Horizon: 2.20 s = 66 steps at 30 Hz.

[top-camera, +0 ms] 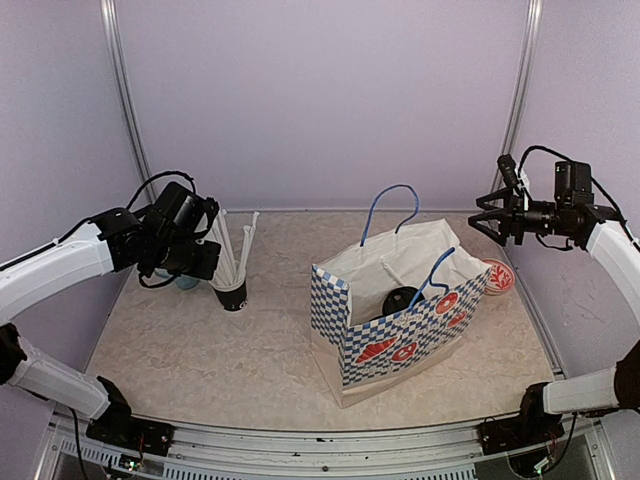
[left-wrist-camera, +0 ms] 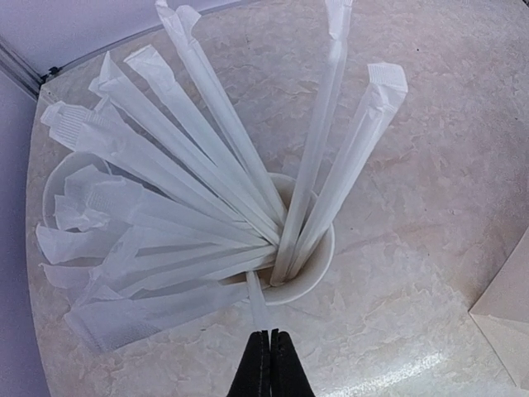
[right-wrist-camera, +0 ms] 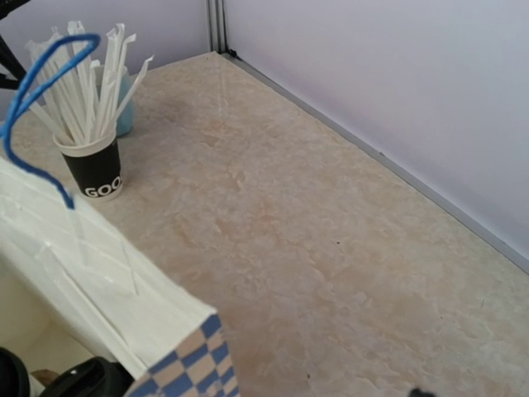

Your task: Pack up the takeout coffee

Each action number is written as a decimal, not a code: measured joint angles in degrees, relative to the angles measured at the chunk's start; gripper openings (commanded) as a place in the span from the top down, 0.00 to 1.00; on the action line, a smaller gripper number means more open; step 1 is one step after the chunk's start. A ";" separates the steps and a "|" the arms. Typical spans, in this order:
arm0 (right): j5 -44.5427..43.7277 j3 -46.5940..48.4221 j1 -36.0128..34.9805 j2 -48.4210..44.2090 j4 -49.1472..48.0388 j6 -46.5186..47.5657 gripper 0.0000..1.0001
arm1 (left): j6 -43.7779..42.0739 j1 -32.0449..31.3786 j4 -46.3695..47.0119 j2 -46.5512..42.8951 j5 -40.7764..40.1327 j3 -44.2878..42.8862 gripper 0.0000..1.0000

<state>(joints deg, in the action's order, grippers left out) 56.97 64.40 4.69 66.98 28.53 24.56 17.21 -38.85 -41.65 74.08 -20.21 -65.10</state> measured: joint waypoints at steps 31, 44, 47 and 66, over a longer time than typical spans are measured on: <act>-0.63 0.02 0.00 1.49 0.04 0.63 0.27 | -6.43 -17.94 6.99 -7.28 13.79 -28.85 1.00; -0.87 0.00 0.00 1.49 0.07 1.09 0.27 | -6.58 -20.81 18.64 -2.03 27.34 -29.11 1.00; -0.90 0.00 0.00 1.46 0.04 1.14 0.27 | -6.34 -21.05 22.10 2.21 27.56 -28.59 1.00; -1.73 0.00 0.00 1.42 0.74 2.45 0.27 | -11.10 -23.28 16.41 36.94 14.32 -43.85 0.47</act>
<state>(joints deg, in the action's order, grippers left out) 55.24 64.40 4.69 68.40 29.28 27.00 6.11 -62.13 -25.23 111.02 -5.89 -108.95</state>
